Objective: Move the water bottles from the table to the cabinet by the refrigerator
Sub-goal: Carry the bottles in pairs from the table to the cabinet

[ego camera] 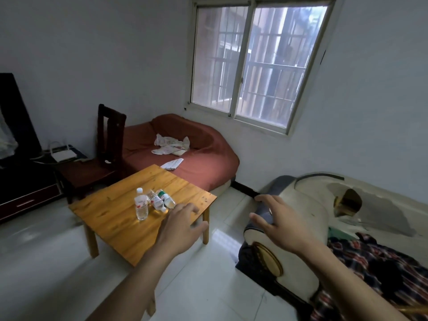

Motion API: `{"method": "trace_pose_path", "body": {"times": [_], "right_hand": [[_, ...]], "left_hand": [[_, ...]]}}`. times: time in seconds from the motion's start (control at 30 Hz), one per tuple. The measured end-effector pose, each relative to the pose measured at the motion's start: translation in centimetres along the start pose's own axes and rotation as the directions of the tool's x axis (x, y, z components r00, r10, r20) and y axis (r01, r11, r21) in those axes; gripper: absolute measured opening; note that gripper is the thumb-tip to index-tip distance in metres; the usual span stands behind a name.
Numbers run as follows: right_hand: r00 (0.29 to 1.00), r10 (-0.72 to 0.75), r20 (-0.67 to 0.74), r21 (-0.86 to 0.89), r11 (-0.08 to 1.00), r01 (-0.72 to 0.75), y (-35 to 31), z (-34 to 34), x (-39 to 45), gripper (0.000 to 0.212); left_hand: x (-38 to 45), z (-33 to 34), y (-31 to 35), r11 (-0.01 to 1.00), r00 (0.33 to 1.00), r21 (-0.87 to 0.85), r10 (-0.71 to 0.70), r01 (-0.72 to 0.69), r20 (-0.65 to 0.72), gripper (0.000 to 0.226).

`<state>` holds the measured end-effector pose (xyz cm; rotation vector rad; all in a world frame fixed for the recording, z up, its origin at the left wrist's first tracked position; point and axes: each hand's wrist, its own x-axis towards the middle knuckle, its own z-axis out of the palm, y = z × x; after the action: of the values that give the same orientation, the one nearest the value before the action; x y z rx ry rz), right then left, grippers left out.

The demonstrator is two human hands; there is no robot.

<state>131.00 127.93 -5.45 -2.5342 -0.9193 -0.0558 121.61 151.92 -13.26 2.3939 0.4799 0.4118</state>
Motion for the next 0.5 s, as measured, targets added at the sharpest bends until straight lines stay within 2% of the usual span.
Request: {"method": "trace_pose_path", "body": {"times": [0.23, 0.5], "right_hand": [[0.998, -0.033, 0.062, 0.051, 0.998, 0.030, 1.0, 4.3, 9.7, 0.057], [0.994, -0.091, 0.065, 0.172, 0.982, 0.078, 6.6, 8.1, 23.0, 0.056]], "left_hand": [[7.5, 0.4, -3.9, 0.999, 0.999, -0.001, -0.052, 0.052, -0.012, 0.043], [18.9, 3.7, -5.5, 0.995, 0.997, 0.062, -0.071, 0.073, -0.034, 0.039]]}}
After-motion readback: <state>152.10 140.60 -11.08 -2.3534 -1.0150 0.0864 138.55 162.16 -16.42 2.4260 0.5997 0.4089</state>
